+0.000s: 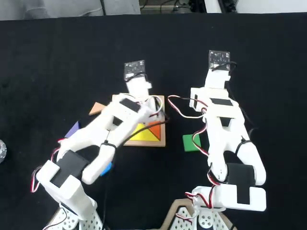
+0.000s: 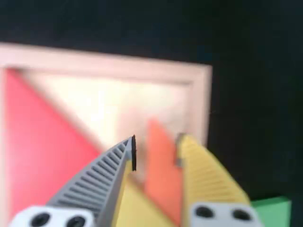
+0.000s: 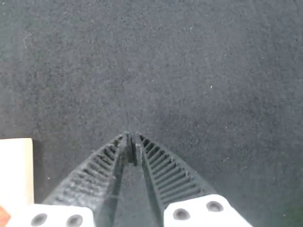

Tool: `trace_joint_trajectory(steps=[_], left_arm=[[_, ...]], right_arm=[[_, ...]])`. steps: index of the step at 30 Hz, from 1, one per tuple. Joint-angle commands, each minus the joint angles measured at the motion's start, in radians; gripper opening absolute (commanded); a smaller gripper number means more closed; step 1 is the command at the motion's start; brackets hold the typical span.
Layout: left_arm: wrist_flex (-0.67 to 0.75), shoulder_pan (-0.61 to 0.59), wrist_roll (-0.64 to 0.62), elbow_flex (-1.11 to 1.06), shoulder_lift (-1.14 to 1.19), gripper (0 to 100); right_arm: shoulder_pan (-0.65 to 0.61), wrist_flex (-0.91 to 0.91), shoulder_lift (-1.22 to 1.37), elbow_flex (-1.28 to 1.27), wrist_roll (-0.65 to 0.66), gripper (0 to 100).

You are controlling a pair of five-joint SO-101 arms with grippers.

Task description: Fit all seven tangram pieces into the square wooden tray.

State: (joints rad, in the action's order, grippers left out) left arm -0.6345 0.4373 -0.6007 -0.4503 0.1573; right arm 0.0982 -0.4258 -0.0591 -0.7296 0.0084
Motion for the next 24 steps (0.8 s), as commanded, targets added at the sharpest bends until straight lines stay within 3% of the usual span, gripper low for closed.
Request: trace_joint_trajectory(steps=[1,6,10,13,19,24], left_arm=[[-0.319,-0.096,0.126,0.133,-0.158,4],[-0.689,-0.308,0.446,0.225,-0.377,4],[-0.684,-0.539,0.907,0.116,-0.483,5],[-0.658,-0.688,1.140,0.019,-0.497,5],[-0.652,-0.860,1.313,-0.110,-0.497,5],[-0.474,-0.901,1.422,-0.193,-0.496,5]], right_arm=[[0.020,0.021,-0.047,0.016,0.002,1.1],[0.018,0.021,-0.047,0.016,0.003,1.1],[0.015,0.021,-0.047,0.016,0.003,1.1],[0.014,0.021,-0.047,0.016,0.003,1.1],[0.014,0.020,-0.047,0.016,0.003,1.1],[0.014,0.018,-0.045,0.016,0.003,1.1]])
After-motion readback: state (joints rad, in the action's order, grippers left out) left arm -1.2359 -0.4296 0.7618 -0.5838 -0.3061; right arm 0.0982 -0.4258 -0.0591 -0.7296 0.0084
